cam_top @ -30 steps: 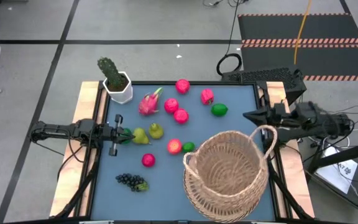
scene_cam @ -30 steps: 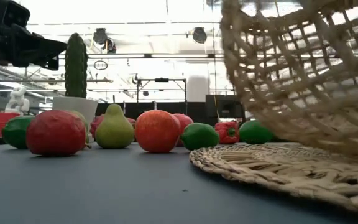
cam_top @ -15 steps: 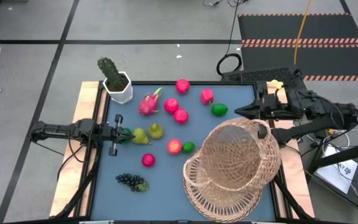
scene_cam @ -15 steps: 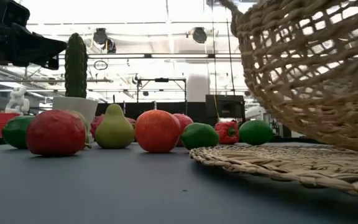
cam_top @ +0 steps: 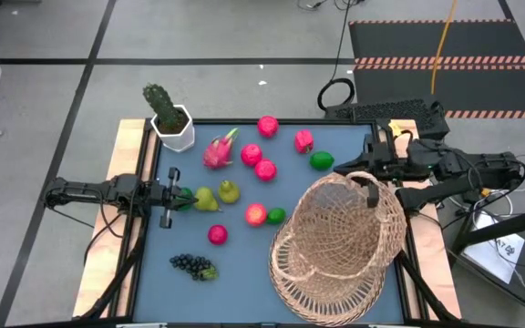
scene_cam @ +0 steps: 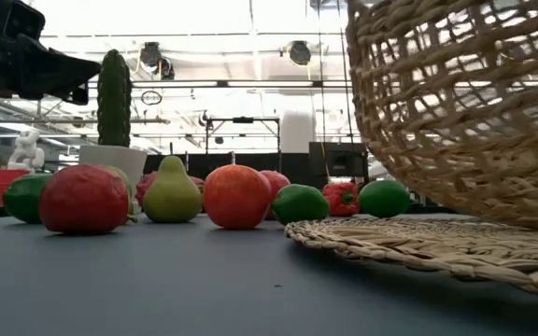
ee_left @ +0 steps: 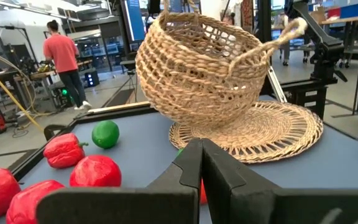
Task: Build produce basket
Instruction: Adjust the brown basket on the brown placemat
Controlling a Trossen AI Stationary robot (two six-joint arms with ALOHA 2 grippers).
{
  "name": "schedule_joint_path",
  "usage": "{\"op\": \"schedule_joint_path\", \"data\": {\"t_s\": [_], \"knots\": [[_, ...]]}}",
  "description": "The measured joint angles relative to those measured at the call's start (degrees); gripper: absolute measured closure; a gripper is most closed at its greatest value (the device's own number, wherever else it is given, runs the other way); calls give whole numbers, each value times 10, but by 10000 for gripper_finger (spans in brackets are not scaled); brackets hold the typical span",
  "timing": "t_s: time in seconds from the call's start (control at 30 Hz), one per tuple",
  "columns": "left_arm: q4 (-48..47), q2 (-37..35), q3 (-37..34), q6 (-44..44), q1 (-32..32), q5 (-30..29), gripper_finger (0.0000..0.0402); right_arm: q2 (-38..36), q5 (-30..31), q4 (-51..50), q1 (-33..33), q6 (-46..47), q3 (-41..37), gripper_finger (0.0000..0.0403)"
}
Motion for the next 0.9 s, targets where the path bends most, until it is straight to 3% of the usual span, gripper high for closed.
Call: {"op": "schedule_joint_path", "data": {"t_s": [0.17, 0.63, 0.9], "knots": [[17, 0, 0, -23, 0, -2, 392, 6, 18, 96, 0, 49, 0, 403], [32, 0, 0, -69, 0, -21, 392, 105, 62, 113, 84, 199, 60, 403], [85, 0, 2, -247, 0, -92, 392, 107, 61, 114, 100, 229, 74, 403]]}}
